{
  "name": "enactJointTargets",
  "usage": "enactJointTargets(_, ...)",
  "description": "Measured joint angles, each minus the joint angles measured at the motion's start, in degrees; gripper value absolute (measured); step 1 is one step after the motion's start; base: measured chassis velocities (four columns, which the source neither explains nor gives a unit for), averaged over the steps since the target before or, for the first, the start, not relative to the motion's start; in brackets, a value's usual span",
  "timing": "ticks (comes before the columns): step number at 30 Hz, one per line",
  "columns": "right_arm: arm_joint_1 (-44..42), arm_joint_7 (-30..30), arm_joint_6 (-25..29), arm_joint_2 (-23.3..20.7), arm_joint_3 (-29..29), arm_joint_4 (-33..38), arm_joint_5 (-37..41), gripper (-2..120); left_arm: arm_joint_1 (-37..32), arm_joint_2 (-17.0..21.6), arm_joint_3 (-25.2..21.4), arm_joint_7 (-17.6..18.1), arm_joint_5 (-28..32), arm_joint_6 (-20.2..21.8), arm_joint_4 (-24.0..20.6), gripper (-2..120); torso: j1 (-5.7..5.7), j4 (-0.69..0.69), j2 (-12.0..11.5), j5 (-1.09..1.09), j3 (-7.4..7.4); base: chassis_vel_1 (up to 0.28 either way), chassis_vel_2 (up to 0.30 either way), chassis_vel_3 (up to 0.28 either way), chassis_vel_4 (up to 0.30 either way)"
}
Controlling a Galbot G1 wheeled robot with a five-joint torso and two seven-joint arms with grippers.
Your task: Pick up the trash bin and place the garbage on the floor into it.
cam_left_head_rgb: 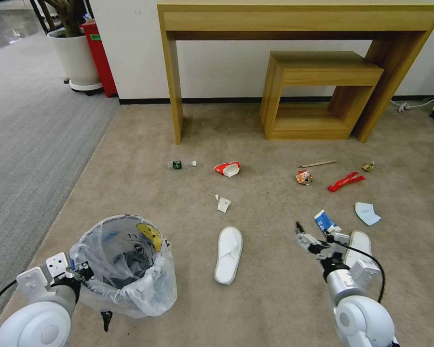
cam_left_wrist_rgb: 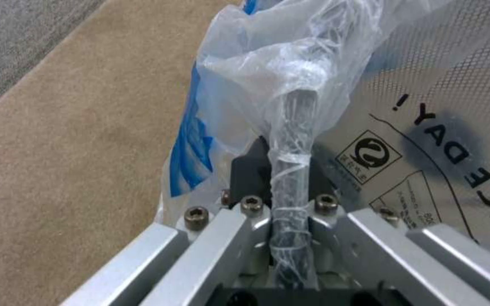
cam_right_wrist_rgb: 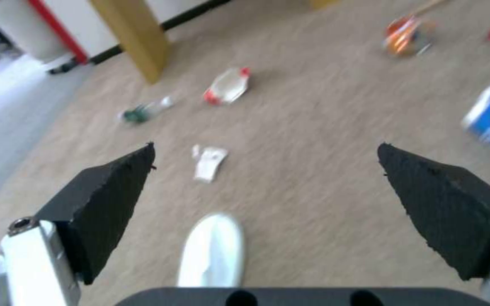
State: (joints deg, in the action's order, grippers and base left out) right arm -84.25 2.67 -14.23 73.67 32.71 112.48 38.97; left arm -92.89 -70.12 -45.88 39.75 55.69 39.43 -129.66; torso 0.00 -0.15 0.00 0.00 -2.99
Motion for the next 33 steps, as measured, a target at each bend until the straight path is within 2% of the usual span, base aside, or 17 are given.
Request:
enactJointTargets(4, 1.8, -6.5, 3.5, -2.3, -2.7, -5.2, 8.4, 100, 0.1, -0.8, 0.2, -0.1, -1.0, -0.2, 0.9, 1, 0.0, -0.02, 0.0, 0.0, 0.0, 0.0, 0.0, 0.0, 0.0)
enactJointTargets(9, 4.5, -7.4, 4.6, -2.6, -4.7, -9.1, 11.4, 100, 0.3, -1.1, 0.3, -0.2, -1.5, -0.3, 1.5, 1, 0.0, 0.0, 0.0, 0.0, 0.0, 0.0, 0.0, 0.0, 0.0)
enactJointTargets(12, 8.1, -6.4, 4.4, -2.2, -7.5, -14.1, 13.6, 100, 0.5, -1.4, 0.3, -0.2, -1.9, -0.3, 2.2, 1, 0.0, -0.01, 0.0, 0.0, 0.0, 0.0, 0.0, 0.0, 0.0)
enactJointTargets(17, 11.6, -7.2, 5.3, -1.5, -10.2, -20.9, 14.7, 100, 0.5, -1.6, 0.2, -0.2, -2.2, -0.4, 2.7, 1, 0.0, -0.01, 0.0, 0.0, 0.0, 0.0, 0.0, 0.0, 0.0)
enactJointTargets(19, 14.9, -11.0, 8.1, -1.0, -12.7, -27.5, 14.7, 100, 0.4, -1.8, 0.1, -0.2, -2.4, -0.5, 3.0, 1, 0.0, -0.01, 0.0, 0.0, -0.01, 0.0, 0.0, 0.0, 0.0)
enactJointTargets(20, 14.9, -11.0, 8.1, -1.0, -12.7, -27.5, 14.7, 100, 0.4, -1.8, 0.1, -0.2, -2.4, -0.5, 3.0, 1, 0.0, -0.01, 0.0, 0.0, -0.01, 0.0, 0.0, 0.0, 0.0)
enactJointTargets(23, 18.8, -16.1, 11.4, -0.2, -15.4, -33.3, 14.2, 100, 0.4, -1.9, -0.2, -0.2, -2.6, -0.6, 3.5, 1, 0.0, 0.0, 0.0, 0.0, 0.0, 0.0, 0.0, 0.0, 0.0)
enactJointTargets(33, 21.8, -19.5, 13.7, 2.0, -18.1, -40.8, 12.0, 97, 0.4, -1.9, -0.5, -0.2, -2.8, -0.8, 3.9, 1, 0.0, -0.01, 0.0, 0.0, 0.0, 0.0, 0.0, 0.0, 0.0)
